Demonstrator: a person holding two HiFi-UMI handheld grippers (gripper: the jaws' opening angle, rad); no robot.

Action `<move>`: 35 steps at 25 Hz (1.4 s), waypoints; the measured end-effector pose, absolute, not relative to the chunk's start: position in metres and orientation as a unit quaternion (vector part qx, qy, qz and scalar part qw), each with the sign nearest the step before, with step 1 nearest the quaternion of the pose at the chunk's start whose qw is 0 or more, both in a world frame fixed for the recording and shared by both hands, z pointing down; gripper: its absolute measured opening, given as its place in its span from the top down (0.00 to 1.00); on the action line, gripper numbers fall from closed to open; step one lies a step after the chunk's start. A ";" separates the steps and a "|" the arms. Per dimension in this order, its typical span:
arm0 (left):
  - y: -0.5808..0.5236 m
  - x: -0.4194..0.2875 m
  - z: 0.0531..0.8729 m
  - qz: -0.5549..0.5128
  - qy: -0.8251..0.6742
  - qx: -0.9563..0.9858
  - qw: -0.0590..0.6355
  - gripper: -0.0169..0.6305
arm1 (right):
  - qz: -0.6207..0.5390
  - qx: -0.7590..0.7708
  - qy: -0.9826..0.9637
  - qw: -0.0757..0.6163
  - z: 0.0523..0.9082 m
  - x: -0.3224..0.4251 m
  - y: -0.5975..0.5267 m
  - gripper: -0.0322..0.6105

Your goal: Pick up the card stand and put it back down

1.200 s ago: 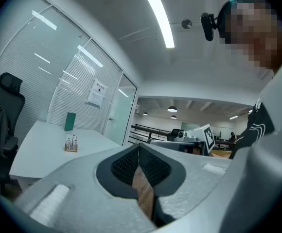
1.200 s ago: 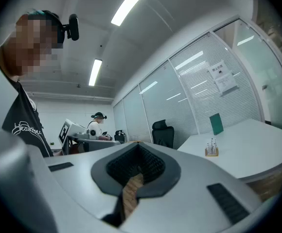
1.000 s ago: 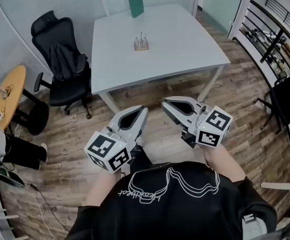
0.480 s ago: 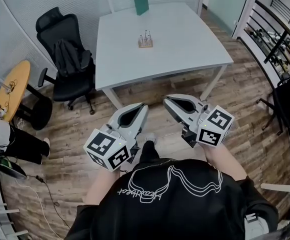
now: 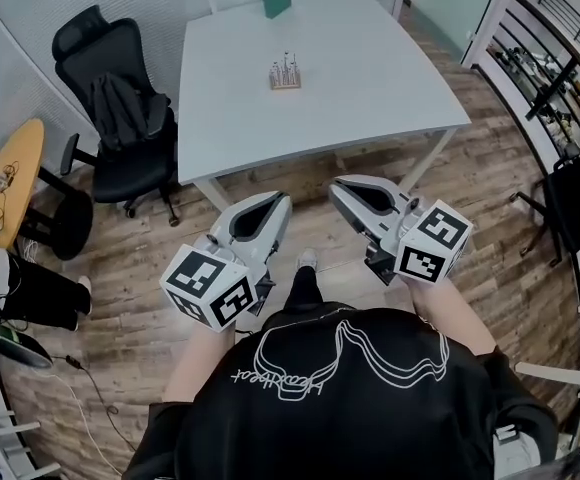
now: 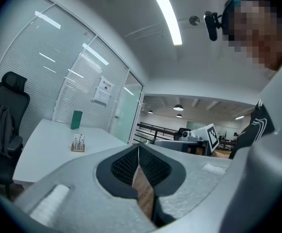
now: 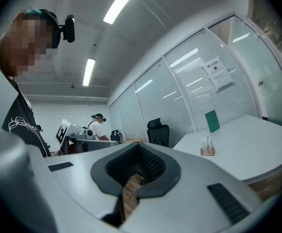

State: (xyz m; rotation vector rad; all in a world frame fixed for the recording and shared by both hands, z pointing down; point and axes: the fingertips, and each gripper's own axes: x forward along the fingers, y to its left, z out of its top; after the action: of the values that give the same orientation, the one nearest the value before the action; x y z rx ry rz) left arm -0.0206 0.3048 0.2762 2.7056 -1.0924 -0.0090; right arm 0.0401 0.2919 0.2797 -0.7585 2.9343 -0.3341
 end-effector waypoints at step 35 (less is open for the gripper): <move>-0.074 -0.070 0.346 0.048 -0.357 0.919 0.161 0.95 | -0.171 -0.356 0.918 -0.032 0.350 0.035 -0.068 0.85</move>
State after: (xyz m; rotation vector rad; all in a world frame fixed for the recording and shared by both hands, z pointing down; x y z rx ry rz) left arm -0.0704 -0.0738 0.3463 2.6232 -1.0189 0.1360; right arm 0.0349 -0.0680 0.3499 -1.1424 2.9455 -0.5476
